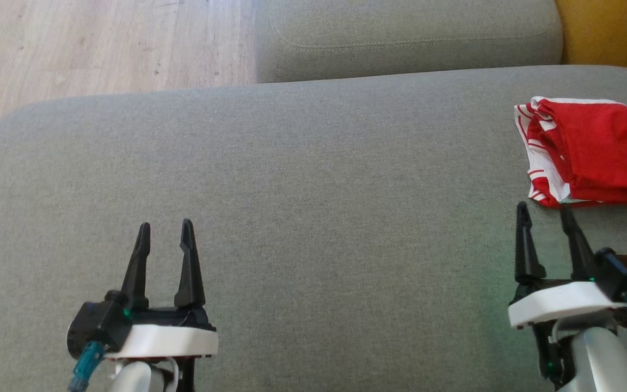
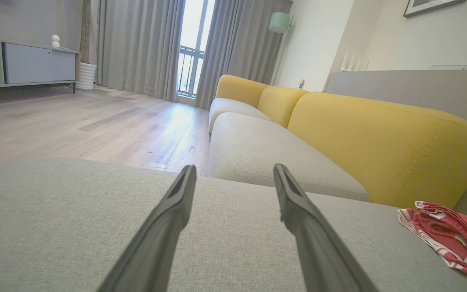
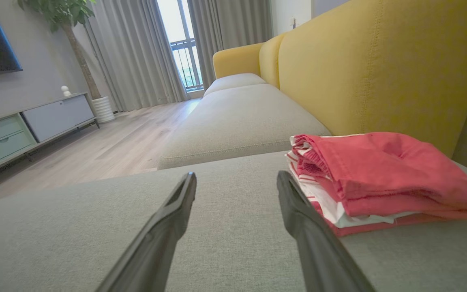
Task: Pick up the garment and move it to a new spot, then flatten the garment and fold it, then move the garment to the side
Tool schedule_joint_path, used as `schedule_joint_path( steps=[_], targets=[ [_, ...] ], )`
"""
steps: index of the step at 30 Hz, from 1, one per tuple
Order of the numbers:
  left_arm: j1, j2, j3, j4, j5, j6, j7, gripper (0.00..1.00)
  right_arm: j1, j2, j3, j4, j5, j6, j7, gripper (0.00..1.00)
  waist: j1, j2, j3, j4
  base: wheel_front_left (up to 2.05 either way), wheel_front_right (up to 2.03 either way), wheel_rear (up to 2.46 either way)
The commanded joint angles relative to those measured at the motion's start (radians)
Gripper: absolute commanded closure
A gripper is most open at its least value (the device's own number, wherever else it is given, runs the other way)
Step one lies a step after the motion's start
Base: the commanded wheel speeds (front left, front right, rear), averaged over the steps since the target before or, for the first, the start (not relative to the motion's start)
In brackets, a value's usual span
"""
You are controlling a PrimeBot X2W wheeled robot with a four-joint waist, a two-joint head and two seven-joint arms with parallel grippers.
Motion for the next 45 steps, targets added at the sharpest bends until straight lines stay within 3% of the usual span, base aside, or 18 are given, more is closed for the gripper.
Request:
schedule_joint_path(
  steps=[1, 20, 21, 24, 45],
  targets=[
    [-0.015, 0.004, 0.035, -0.038, 0.003, 0.002, -0.005, 0.00, -0.031, -0.003, 0.030, -0.029, 0.000, 0.007, -0.015, 0.00, 0.0000, -0.0001, 0.000, 0.000, 0.00, 0.00, 0.00],
    [-0.002, 0.004, 0.033, -0.025, -0.034, 0.009, -0.005, 0.00, -0.040, -0.002, 0.051, -0.027, 0.003, 0.007, -0.009, 0.00, 0.0000, -0.0001, -0.010, -0.003, 0.00, 0.00, 0.00],
    [0.021, 0.000, 0.001, 0.011, -0.036, 0.004, 0.000, 1.00, 0.000, 0.001, 0.024, 0.006, 0.001, 0.000, 0.000, 1.00, 0.0001, -0.0001, -0.010, -0.003, 0.00, 0.00, 0.00],
    [0.032, 0.000, 0.001, 0.054, -0.052, 0.002, 0.004, 1.00, 0.014, 0.002, 0.021, 0.051, 0.016, -0.001, 0.009, 1.00, 0.0002, -0.0001, -0.011, -0.003, 0.00, 0.00, 0.00],
    [0.017, 0.006, 0.040, 0.059, -0.257, -0.014, 0.057, 1.00, 0.013, 0.002, 0.009, 0.029, 0.246, 0.000, 0.059, 1.00, 0.0001, -0.0001, -0.014, -0.007, 0.00, 0.00, 0.00]
  ],
)
